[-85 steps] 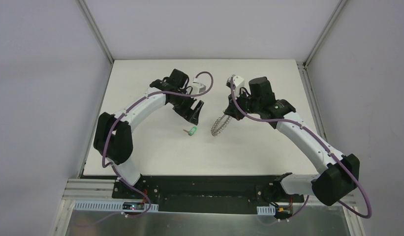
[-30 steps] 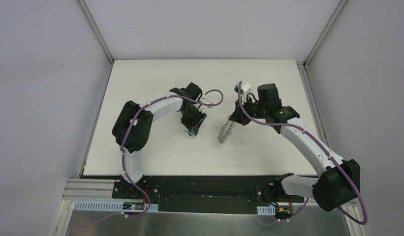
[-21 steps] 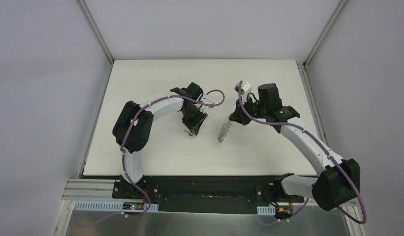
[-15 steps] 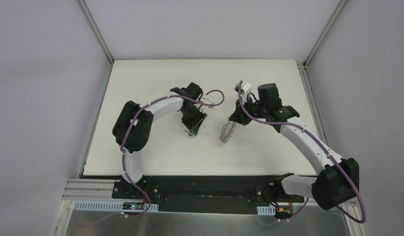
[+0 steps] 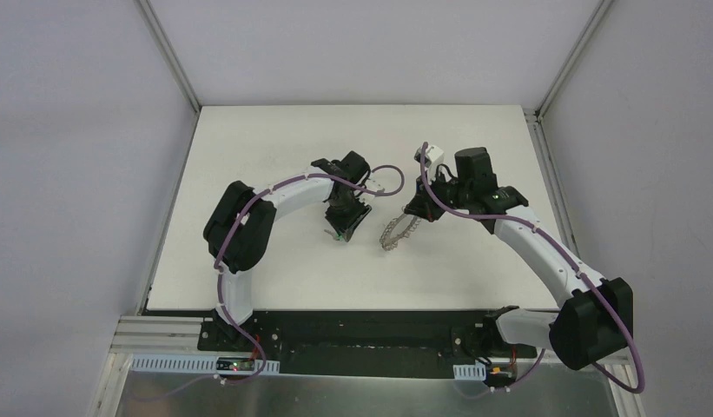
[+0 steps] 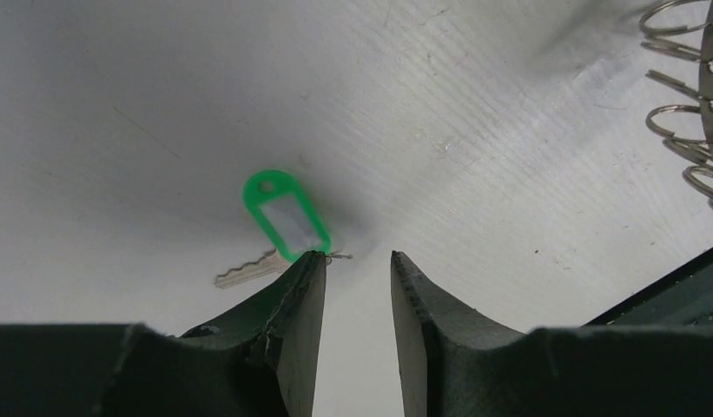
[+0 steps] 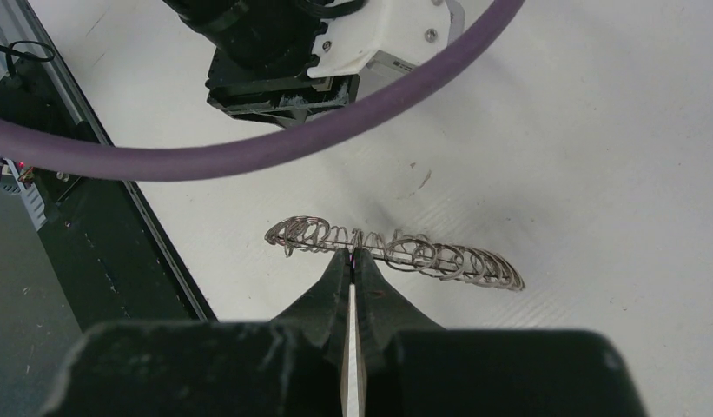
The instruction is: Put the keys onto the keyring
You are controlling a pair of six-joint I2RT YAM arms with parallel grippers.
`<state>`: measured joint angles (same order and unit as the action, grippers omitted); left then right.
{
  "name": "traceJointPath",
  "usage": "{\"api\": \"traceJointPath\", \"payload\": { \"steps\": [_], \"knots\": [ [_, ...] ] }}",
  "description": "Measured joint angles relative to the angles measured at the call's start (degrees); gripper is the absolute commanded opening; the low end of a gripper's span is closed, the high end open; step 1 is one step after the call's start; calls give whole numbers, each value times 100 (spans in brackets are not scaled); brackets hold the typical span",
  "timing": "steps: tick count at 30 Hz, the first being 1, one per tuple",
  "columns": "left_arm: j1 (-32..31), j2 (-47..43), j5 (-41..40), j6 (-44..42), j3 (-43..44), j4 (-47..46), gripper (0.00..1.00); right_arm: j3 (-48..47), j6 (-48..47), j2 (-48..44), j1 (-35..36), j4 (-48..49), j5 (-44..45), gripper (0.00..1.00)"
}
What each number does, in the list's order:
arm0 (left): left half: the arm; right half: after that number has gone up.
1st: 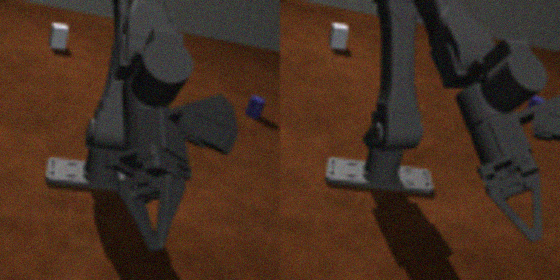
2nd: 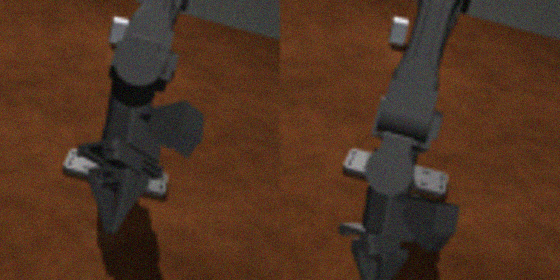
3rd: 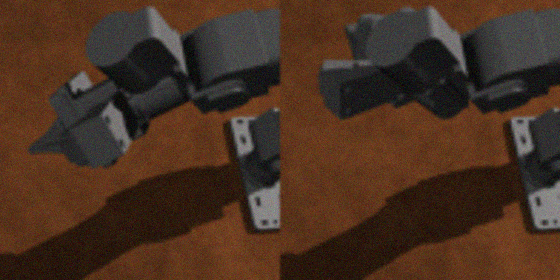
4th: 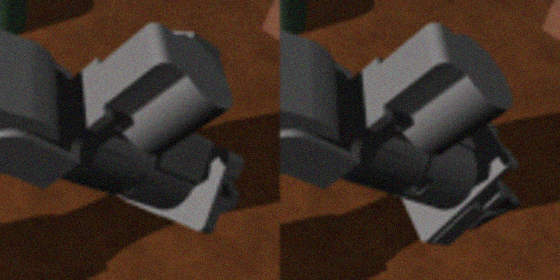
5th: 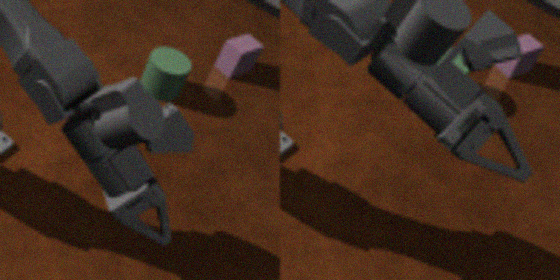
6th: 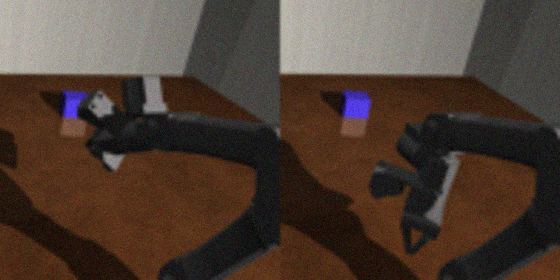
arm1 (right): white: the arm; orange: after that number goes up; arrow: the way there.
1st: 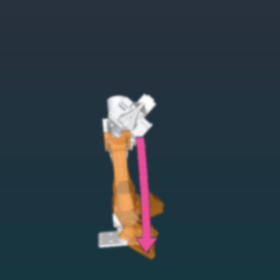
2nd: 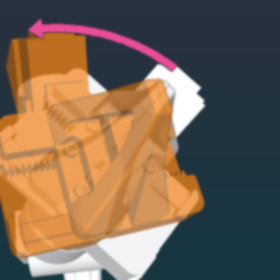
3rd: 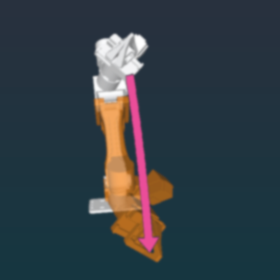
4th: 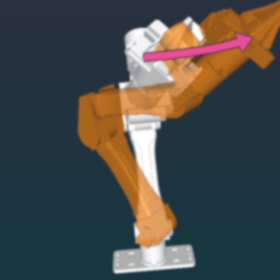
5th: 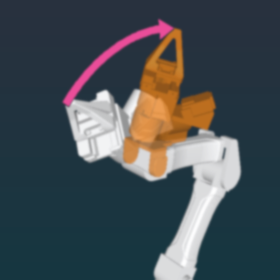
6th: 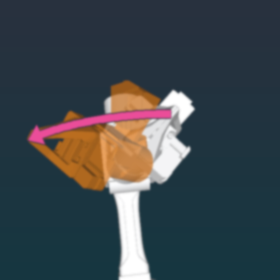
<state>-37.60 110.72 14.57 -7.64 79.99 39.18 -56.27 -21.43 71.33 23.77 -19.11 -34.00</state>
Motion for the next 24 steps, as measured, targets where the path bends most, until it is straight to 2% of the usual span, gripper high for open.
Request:
{"api": "traceJointPath", "payload": {
  "steps": [17, 24],
  "knots": [
    [-105, 284, -787, 214, 216, 181, 34, 0, 0, 52, -28, -7, -146, 0],
    [-142, 284, -881, 188, 214, 186, 26, -2, 0, 96, -33, -48, -190, 0]
  ]
}}
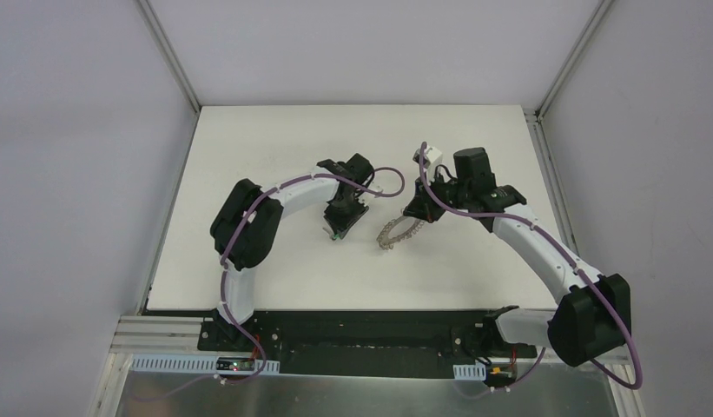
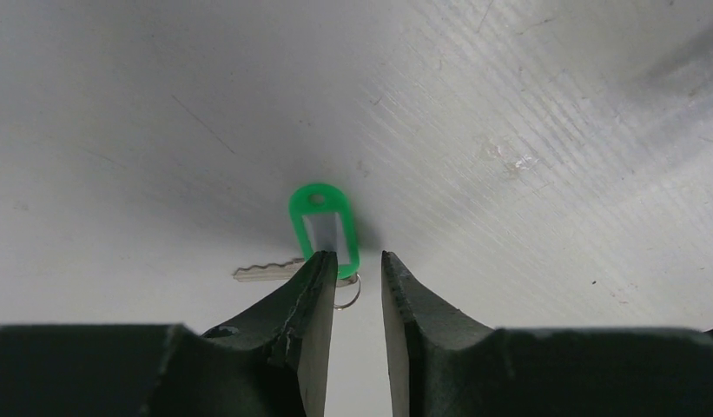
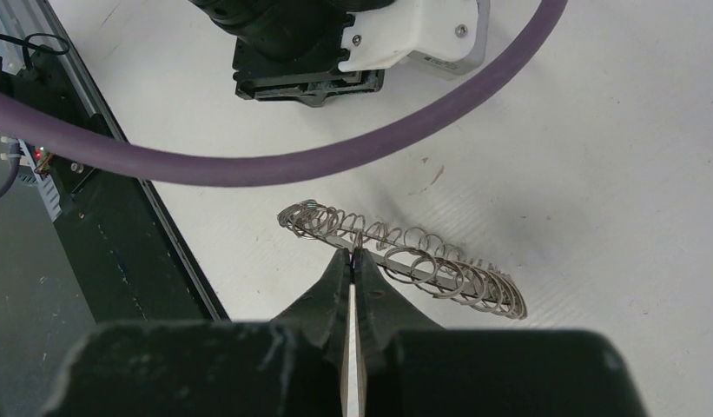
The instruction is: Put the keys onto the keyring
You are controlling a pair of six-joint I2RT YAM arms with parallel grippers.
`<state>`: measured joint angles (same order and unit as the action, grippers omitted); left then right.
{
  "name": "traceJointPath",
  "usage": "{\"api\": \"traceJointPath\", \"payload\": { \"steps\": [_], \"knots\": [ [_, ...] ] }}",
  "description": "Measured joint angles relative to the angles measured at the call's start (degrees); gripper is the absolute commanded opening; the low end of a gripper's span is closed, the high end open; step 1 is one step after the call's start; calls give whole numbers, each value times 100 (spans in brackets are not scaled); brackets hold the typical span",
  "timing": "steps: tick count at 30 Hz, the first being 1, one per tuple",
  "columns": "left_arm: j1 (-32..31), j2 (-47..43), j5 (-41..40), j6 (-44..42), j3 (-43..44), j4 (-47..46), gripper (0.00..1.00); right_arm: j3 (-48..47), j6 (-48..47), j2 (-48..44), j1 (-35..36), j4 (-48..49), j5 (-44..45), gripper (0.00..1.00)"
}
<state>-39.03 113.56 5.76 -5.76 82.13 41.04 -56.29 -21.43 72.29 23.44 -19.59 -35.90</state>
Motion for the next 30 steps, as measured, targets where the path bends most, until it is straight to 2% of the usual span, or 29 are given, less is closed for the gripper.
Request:
{"api": "traceJointPath", "payload": {
  "steps": [4, 14, 20, 30],
  "knots": [
    [-46, 0, -4, -70, 0, 2, 27, 2, 0, 22, 0, -31, -15, 0],
    [-74, -339, -37, -127, -109, 22, 44, 0, 0, 63, 0, -39, -52, 0],
    [-76, -796, -136, -85, -308, -24, 41, 0, 0, 133, 0, -46, -61, 0],
    [153, -822, 22, 306, -461, 46, 38, 0, -2, 138, -33, -63, -59, 0]
  ]
}}
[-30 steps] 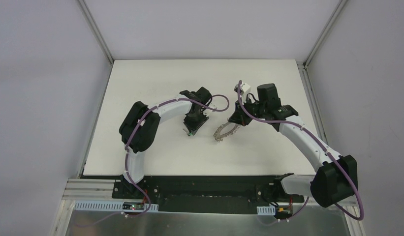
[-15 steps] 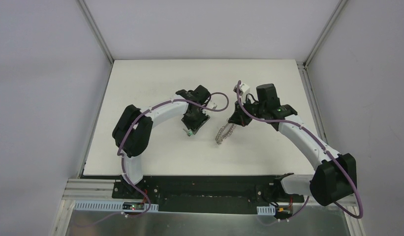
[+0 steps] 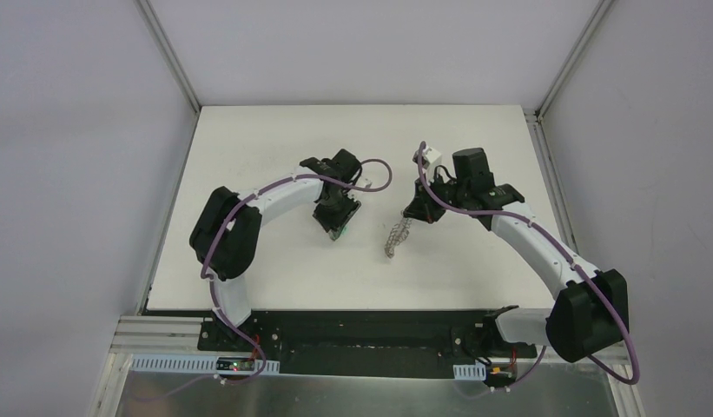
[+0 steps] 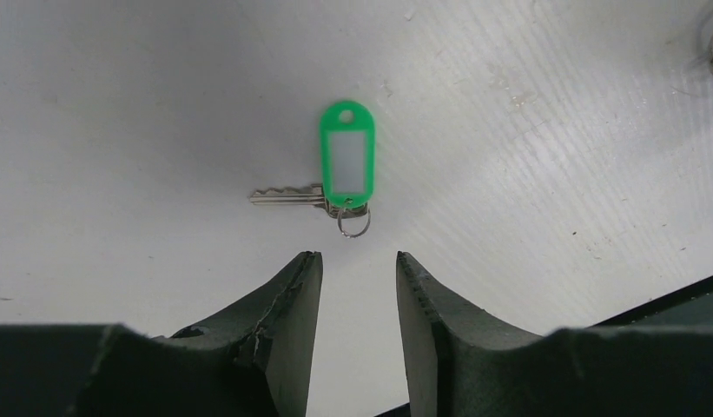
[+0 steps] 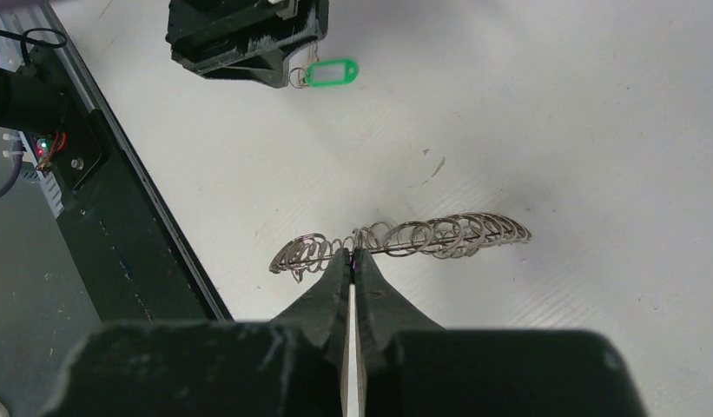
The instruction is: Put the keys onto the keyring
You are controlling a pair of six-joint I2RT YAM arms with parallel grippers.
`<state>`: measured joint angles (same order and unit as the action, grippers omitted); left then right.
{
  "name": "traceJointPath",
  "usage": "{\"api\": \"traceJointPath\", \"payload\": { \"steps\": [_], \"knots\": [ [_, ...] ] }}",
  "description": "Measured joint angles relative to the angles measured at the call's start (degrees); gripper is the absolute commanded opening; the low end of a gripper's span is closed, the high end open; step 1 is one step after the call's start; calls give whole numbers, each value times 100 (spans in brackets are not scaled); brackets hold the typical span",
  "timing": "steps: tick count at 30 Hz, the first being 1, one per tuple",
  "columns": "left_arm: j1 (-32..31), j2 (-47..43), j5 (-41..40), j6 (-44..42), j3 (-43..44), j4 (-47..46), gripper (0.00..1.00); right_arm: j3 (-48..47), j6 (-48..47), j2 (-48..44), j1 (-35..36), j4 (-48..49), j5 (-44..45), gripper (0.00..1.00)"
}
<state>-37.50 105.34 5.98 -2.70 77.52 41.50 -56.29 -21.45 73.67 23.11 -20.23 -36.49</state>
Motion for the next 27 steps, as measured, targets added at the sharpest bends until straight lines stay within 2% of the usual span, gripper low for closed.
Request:
{"api": "traceJointPath", "payload": {
  "steps": [9, 15, 27],
  "knots": [
    [354, 306, 540, 437, 0, 105, 37, 0, 0, 0, -72, -2, 2, 0],
    [428, 468, 855, 632, 0, 107, 33, 0, 0, 2, -116, -9, 2, 0],
    [514, 619, 1005, 750, 0, 120, 29, 2, 0, 15, -125, -11, 0, 0]
  ]
}}
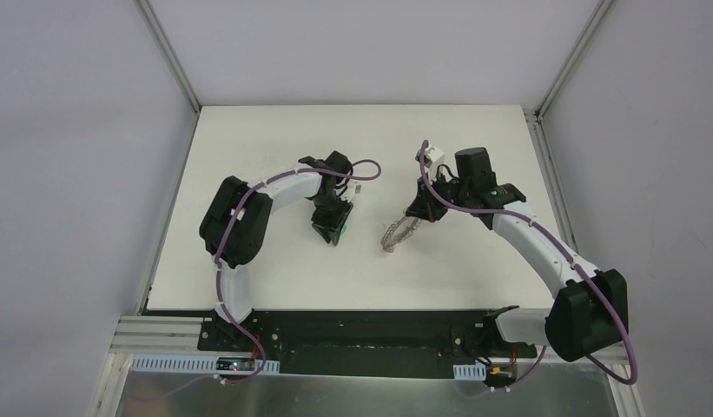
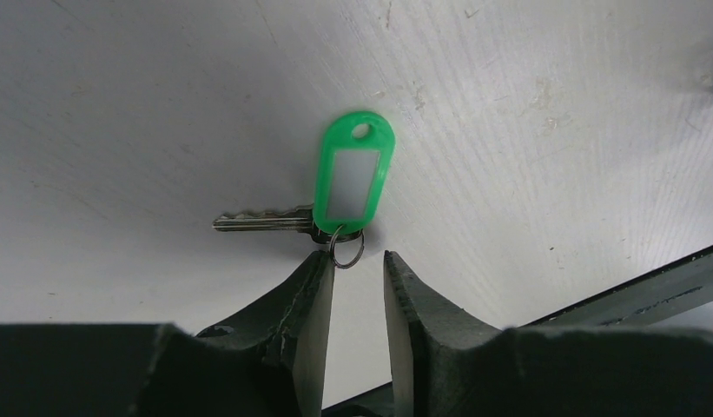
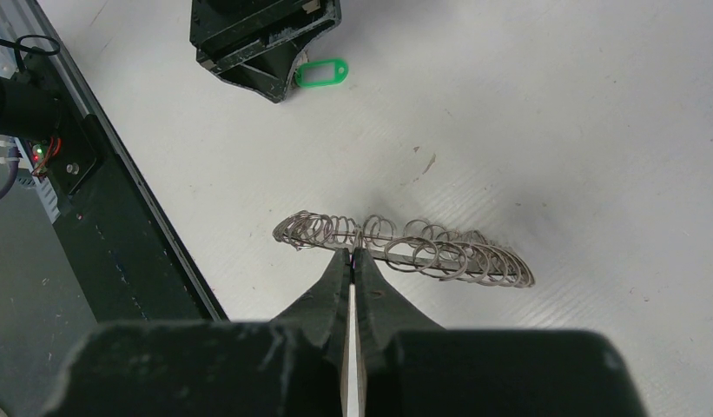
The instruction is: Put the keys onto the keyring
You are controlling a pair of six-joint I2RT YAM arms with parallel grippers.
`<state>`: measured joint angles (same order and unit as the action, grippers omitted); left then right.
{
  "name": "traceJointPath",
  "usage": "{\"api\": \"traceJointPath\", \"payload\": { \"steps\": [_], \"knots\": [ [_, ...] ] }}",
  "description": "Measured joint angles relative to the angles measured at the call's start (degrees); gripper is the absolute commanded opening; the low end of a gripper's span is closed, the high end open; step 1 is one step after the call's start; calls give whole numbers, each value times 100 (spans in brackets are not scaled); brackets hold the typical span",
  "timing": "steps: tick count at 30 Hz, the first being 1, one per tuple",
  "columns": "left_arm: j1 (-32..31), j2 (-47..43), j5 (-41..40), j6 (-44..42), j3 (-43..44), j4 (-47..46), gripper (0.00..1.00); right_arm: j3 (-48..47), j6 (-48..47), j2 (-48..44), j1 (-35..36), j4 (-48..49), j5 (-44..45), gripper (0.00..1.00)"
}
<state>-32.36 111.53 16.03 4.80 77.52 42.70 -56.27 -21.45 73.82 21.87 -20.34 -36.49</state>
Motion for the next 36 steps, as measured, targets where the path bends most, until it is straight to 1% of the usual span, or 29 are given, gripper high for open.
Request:
{"api": "traceJointPath", "payload": {
  "steps": [9, 15, 26, 36],
  "knots": [
    [131, 70, 4, 103, 4, 13, 25, -2, 2, 24, 0, 7, -4, 0],
    [243, 92, 59, 188, 15, 15, 25, -2, 2, 52, 0, 13, -22, 0],
    [284, 173, 236, 232, 111, 44, 24, -2, 4, 109, -2, 13, -44, 0],
    [286, 175, 286, 251, 111, 42, 20, -2, 2, 122, -4, 13, -46, 0]
  ]
}}
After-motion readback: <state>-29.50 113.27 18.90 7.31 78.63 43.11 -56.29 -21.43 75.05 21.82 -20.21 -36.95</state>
